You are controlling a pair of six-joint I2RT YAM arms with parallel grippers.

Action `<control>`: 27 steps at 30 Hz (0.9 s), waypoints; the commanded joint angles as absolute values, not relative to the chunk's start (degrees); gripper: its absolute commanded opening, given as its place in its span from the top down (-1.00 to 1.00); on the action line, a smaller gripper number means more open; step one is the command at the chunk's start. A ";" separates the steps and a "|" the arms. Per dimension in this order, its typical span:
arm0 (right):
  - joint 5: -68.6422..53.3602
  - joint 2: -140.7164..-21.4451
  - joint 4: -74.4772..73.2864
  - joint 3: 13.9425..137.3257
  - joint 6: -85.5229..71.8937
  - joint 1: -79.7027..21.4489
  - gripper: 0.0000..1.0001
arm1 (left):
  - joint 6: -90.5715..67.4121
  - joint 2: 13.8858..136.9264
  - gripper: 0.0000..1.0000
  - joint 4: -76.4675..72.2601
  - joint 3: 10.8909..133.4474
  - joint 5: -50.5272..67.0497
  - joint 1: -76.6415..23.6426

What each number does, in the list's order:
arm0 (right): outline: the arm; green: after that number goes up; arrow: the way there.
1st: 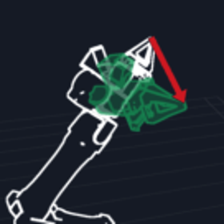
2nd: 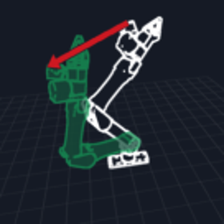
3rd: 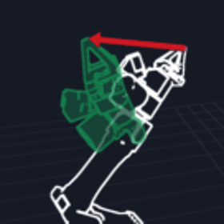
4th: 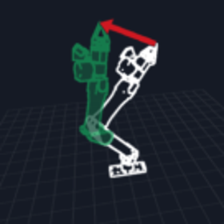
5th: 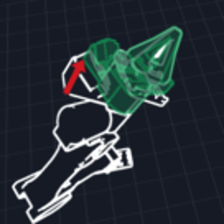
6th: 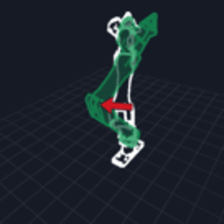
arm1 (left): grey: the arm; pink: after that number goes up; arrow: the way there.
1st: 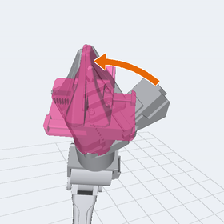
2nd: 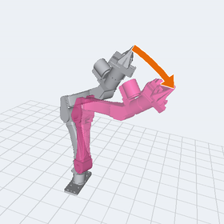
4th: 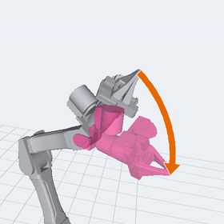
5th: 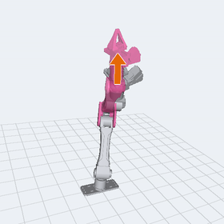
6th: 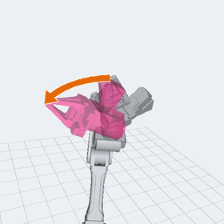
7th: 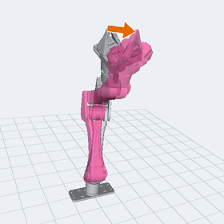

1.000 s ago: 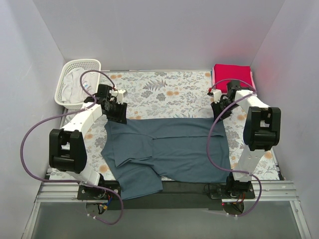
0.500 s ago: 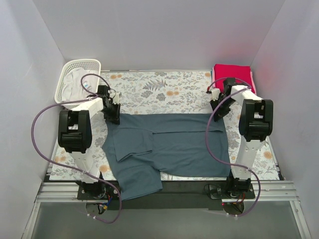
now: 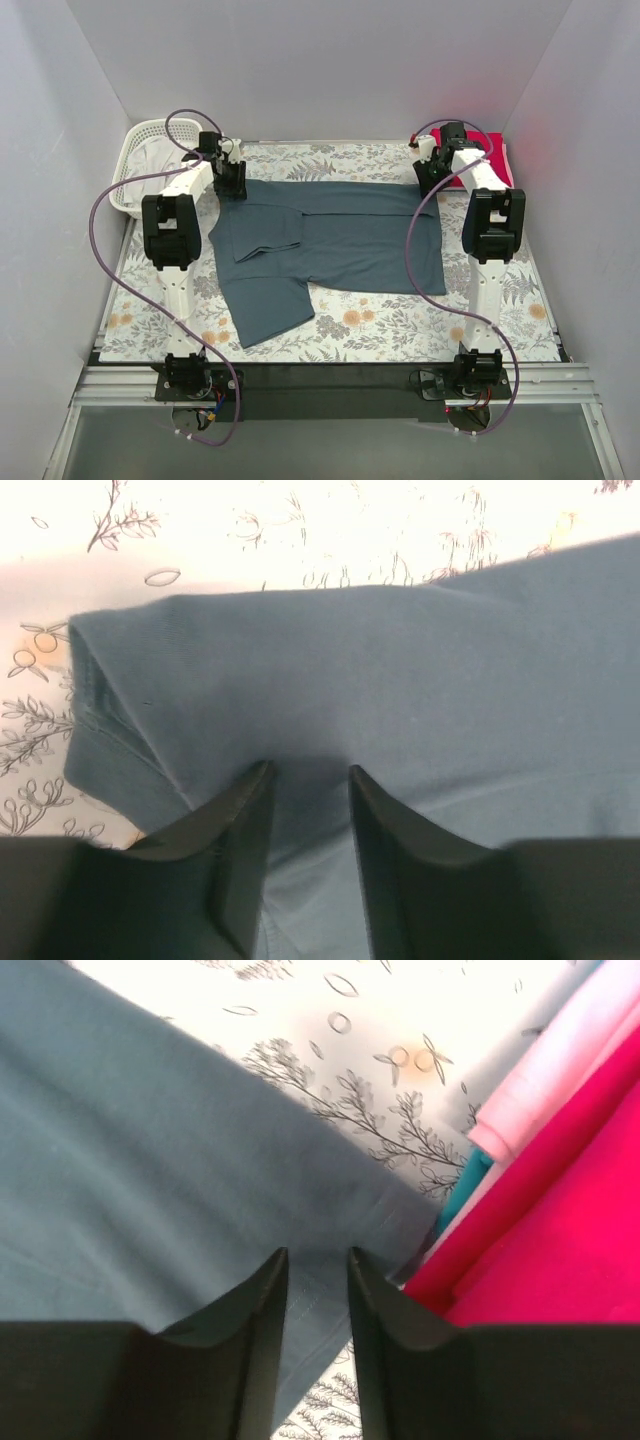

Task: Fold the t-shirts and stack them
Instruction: Fold the tshirt

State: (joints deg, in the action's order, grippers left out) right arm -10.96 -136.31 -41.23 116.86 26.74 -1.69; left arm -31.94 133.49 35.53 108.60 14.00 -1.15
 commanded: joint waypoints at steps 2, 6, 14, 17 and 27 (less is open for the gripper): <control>-13.70 -126.95 -40.69 116.21 26.63 -2.81 0.21 | -31.64 126.84 0.17 39.29 107.33 18.18 -0.09; -16.52 -117.62 -42.01 107.16 27.94 -3.60 0.12 | -31.38 118.06 0.02 41.04 99.25 24.14 -0.09; -18.19 -104.78 -44.65 83.00 30.41 -5.36 0.15 | -28.13 101.17 -0.08 40.78 77.01 29.00 -0.09; -18.11 -103.89 -44.47 77.54 29.79 -5.54 0.18 | -27.42 98.27 -0.04 38.51 70.33 27.43 -0.09; -12.14 -105.64 -40.17 69.35 31.29 -5.54 0.25 | -26.72 92.03 0.04 36.47 55.03 23.64 -0.09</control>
